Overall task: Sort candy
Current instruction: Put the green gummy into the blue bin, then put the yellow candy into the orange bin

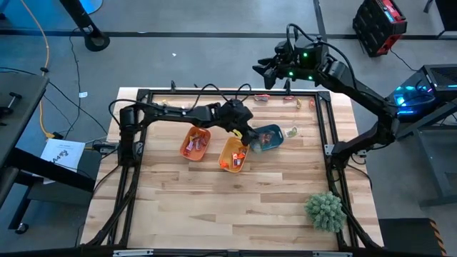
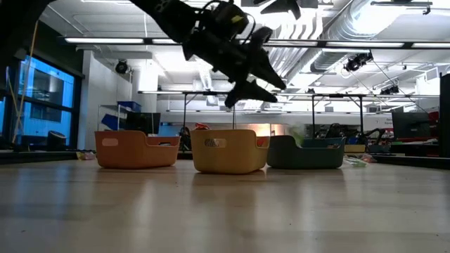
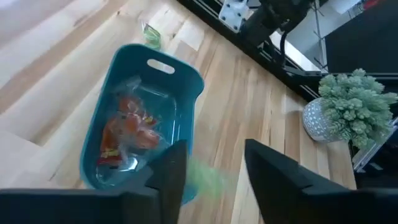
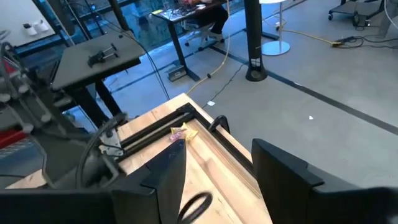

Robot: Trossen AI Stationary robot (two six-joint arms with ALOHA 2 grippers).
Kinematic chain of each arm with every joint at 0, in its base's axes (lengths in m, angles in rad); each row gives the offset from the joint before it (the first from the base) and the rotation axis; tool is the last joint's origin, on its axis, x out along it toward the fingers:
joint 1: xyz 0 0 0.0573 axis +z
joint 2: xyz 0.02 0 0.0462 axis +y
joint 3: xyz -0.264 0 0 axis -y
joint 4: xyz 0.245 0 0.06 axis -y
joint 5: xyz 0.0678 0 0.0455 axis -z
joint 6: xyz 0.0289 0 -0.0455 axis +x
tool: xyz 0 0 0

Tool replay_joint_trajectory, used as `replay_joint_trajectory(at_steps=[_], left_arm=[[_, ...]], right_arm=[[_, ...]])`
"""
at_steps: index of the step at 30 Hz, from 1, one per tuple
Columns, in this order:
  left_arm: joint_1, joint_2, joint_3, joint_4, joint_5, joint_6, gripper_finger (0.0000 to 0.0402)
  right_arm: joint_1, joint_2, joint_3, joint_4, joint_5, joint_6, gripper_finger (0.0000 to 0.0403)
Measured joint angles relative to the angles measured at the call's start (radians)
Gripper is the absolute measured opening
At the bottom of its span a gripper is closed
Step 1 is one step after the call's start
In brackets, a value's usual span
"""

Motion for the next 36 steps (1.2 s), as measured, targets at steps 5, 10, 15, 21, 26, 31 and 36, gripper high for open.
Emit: replay_joint_trajectory(at_steps=[5, 10, 15, 21, 26, 31, 36], left_arm=[[0.047, -0.104, 0.004, -0.260, -0.034, 0.057, 0.0200], [0.131, -0.251, -0.066, -0.505, -0.399, 0.071, 0.0209], [0.306, -0.406, -0.227, -0.567, -0.535, -0.094, 0.0210], [0.521, -0.476, -0.402, -0.565, -0.587, -0.291, 0.0209], [0.590, -0.467, -0.502, -0.502, -0.605, -0.406, 0.0209], [0.631, -0.421, -0.546, -0.501, -0.723, -0.596, 0.0209], [0.675, -0.369, -0.546, -0.492, -0.727, -0.648, 0.0209]], right_arm=[[0.001, 0.000, 0.000, -0.014, 0.000, -0.007, 0.0178], [0.001, 0.000, 0.000, -0.017, 0.000, -0.015, 0.0178], [0.001, 0.000, 0.000, -0.027, 0.000, -0.033, 0.0178], [0.001, 0.000, 0.000, -0.031, 0.000, -0.034, 0.0178], [0.001, 0.000, 0.000, -0.030, 0.001, -0.052, 0.0178], [0.001, 0.000, 0.000, -0.030, 0.001, -0.053, 0.0178], [0.001, 0.000, 0.000, -0.037, 0.001, -0.060, 0.0178]])
